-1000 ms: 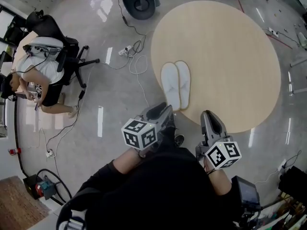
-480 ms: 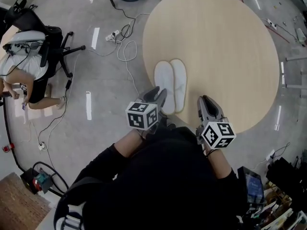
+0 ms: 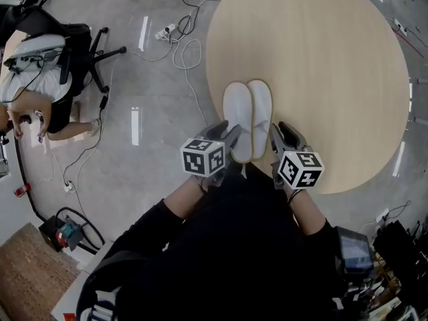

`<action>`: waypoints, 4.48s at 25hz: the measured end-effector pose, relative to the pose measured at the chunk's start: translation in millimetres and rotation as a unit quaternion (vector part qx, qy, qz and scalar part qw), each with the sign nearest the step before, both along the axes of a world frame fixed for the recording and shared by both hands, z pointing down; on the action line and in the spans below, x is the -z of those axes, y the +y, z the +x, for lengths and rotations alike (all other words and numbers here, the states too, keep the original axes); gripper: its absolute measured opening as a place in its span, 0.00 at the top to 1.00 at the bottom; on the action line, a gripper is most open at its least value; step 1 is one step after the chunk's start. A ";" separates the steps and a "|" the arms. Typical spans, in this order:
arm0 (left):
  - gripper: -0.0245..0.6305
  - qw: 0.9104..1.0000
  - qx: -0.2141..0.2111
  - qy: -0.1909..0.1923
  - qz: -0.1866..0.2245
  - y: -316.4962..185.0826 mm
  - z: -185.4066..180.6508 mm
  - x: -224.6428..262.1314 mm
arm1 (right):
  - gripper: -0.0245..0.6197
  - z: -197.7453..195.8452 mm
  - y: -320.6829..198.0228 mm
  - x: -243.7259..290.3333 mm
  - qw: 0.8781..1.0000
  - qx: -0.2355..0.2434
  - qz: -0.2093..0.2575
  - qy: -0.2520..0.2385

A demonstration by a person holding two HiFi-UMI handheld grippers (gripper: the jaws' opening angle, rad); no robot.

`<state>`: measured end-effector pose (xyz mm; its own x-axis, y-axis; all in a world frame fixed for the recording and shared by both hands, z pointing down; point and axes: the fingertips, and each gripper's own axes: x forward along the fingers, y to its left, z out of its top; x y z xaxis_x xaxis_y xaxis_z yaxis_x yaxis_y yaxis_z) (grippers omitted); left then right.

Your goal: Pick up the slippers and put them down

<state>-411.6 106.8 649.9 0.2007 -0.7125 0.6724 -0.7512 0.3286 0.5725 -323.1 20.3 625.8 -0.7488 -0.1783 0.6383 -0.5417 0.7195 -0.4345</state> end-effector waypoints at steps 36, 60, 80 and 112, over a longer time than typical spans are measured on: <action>0.91 0.993 -0.059 0.084 0.063 -46.0 29.4 38.3 | 0.91 17.5 -33.9 31.6 0.996 -0.082 -0.033 -0.029; 0.91 0.979 -0.147 0.059 0.129 -65.3 209.9 123.7 | 0.91 251.9 -22.2 139.9 0.960 -0.234 0.037 -0.149; 0.91 0.960 -0.166 0.071 0.214 -23.2 445.8 204.0 | 0.91 475.5 31.4 224.0 0.936 -0.255 0.109 -0.219; 0.91 0.932 -0.292 0.130 0.170 -217.4 680.4 162.6 | 0.91 706.5 -116.0 191.8 0.910 -0.377 0.120 -0.127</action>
<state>268.8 -110.7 487.3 0.7464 -0.5927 0.3026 -0.5661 -0.3265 0.7569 383.4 -95.7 434.0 -0.4733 -0.8137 0.3376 -0.8251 0.2751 -0.4935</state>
